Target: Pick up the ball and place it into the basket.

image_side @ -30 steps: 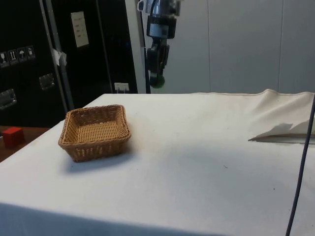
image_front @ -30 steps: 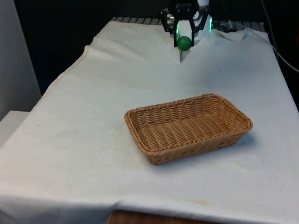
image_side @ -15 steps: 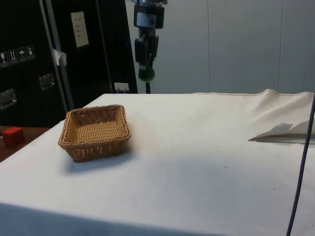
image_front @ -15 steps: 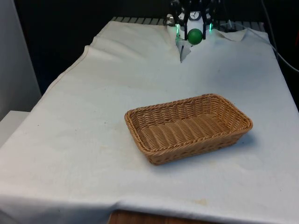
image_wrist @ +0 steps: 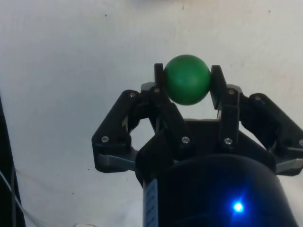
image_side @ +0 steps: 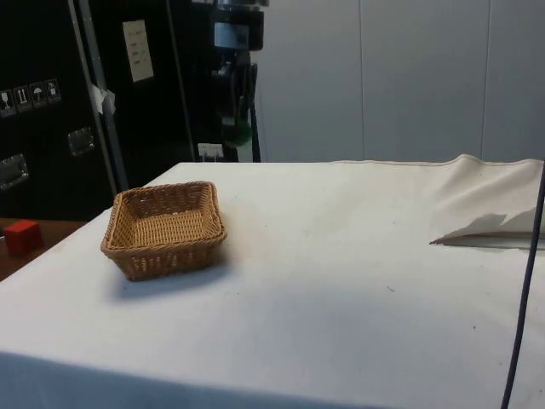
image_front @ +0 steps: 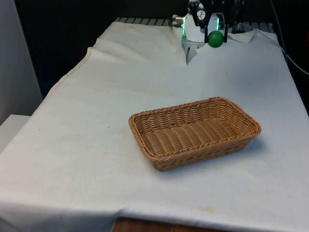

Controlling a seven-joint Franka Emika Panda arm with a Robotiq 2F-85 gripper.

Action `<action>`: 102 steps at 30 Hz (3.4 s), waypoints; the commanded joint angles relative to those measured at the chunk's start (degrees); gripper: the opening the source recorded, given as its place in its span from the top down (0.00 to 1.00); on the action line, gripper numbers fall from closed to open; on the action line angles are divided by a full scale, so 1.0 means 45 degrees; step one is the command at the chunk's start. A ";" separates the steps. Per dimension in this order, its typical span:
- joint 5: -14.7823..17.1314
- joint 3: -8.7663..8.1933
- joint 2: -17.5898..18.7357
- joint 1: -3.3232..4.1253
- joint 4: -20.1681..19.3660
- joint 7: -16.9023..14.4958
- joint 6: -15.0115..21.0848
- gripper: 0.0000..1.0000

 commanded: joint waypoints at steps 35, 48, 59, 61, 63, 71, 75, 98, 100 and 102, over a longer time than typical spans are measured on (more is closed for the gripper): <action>0.1082 0.0764 0.4482 -0.0178 0.3934 0.0382 -0.0153 1.00; 0.2215 0.0637 0.6073 -0.0357 0.4915 -0.0115 -0.0025 1.00; 0.3030 0.0560 0.7690 -0.0509 0.6443 -0.0395 -0.0089 1.00; 0.2979 0.0433 0.7856 -0.0407 0.6583 -0.0306 -0.0051 1.00; 0.3209 0.0484 0.8174 -0.0573 0.6939 -0.0484 -0.0127 1.00; 0.3361 0.0331 0.8645 -0.0471 0.7270 -0.0535 -0.0076 1.00; 0.3450 0.0395 0.8722 -0.0535 0.7359 -0.0586 -0.0089 1.00; 0.3336 0.0280 0.8582 -0.0446 0.7245 -0.0522 -0.0127 0.00; 0.3298 0.0242 0.8454 -0.0407 0.7181 -0.0522 -0.0178 0.00; 0.3234 0.0166 0.8225 -0.0357 0.7054 -0.0497 -0.0293 0.00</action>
